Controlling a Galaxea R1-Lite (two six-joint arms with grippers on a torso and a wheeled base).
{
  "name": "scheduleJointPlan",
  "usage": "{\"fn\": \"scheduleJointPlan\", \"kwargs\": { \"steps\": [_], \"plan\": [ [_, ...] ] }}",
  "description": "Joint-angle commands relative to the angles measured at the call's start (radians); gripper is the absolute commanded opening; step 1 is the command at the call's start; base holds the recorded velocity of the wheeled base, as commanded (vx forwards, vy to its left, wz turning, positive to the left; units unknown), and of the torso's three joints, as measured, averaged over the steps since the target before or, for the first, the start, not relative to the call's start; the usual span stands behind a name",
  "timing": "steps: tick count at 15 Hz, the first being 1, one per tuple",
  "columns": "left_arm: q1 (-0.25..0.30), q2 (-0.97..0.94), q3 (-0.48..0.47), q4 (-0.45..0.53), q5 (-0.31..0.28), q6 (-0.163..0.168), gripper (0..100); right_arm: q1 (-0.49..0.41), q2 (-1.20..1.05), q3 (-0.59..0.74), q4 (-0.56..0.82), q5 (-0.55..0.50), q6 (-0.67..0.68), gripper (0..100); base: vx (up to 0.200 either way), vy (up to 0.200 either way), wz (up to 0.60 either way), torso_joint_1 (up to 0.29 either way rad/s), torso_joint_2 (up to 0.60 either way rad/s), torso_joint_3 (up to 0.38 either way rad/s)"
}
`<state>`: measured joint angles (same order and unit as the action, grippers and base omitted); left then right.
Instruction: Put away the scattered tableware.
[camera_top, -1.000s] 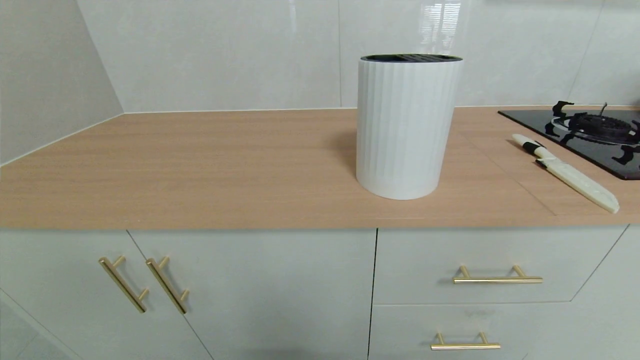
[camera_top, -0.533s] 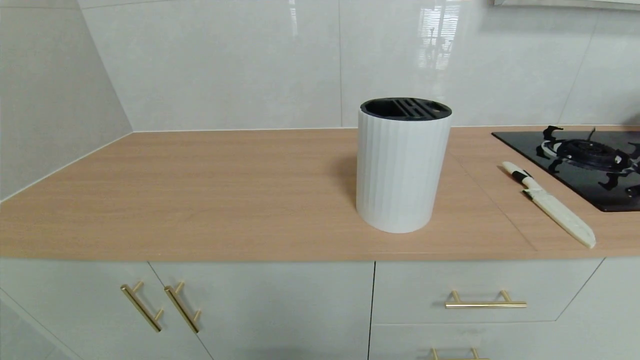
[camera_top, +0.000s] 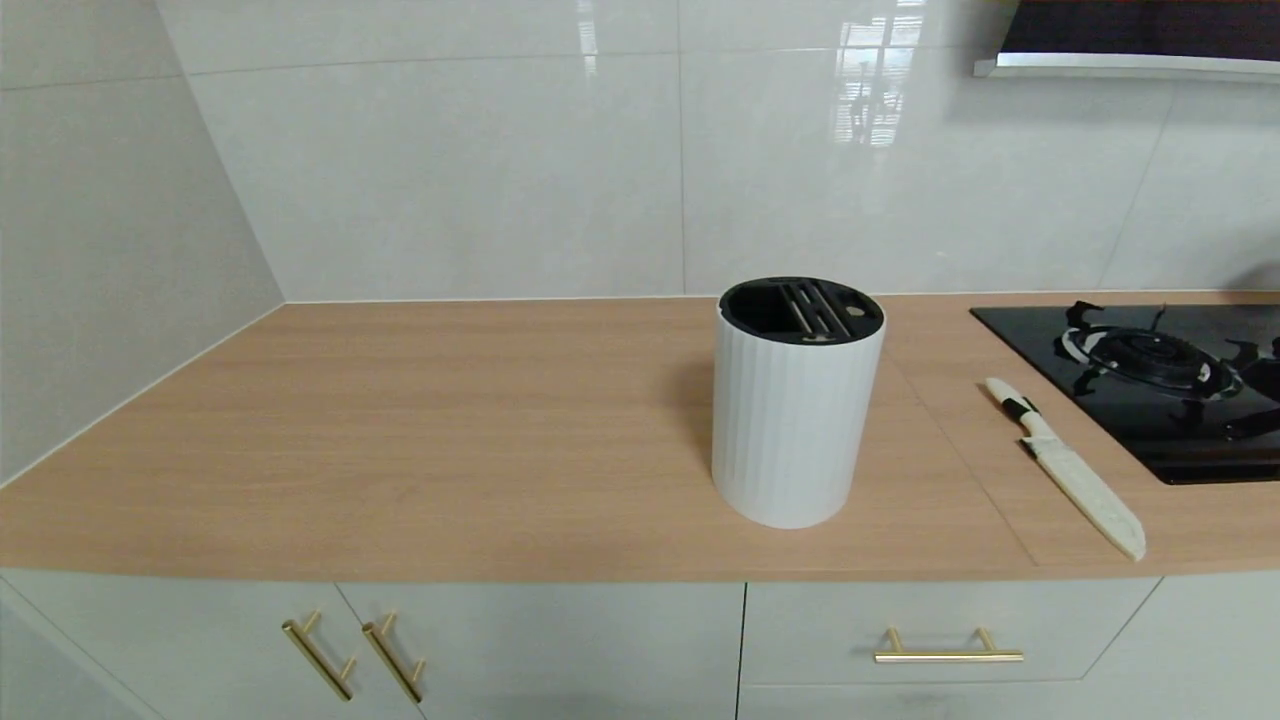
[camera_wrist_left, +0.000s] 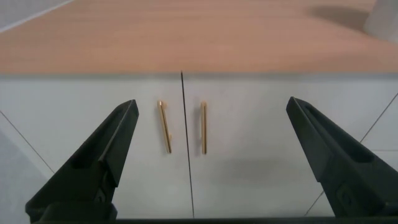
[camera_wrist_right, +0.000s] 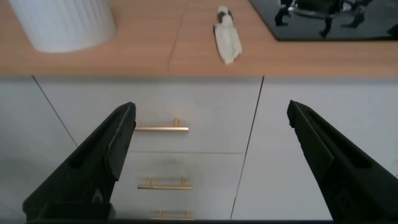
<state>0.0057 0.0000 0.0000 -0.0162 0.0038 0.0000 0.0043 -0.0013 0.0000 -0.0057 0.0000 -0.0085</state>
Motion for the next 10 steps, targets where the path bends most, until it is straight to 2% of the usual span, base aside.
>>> {"fn": "scheduleJointPlan", "kwargs": {
  "steps": [1,10],
  "plan": [
    [0.0,0.0,0.0,-0.001,0.001,0.0,100,0.0,0.001,0.0,0.0,0.0,-0.001,100,0.0,0.0,0.0,0.212,-0.53,-0.3],
    [0.0,0.0,0.0,-0.001,0.001,0.0,100,0.0,0.001,0.0,0.0,0.0,0.001,100,0.0,0.0,0.0,0.245,-0.56,-0.318]
  ]
}}
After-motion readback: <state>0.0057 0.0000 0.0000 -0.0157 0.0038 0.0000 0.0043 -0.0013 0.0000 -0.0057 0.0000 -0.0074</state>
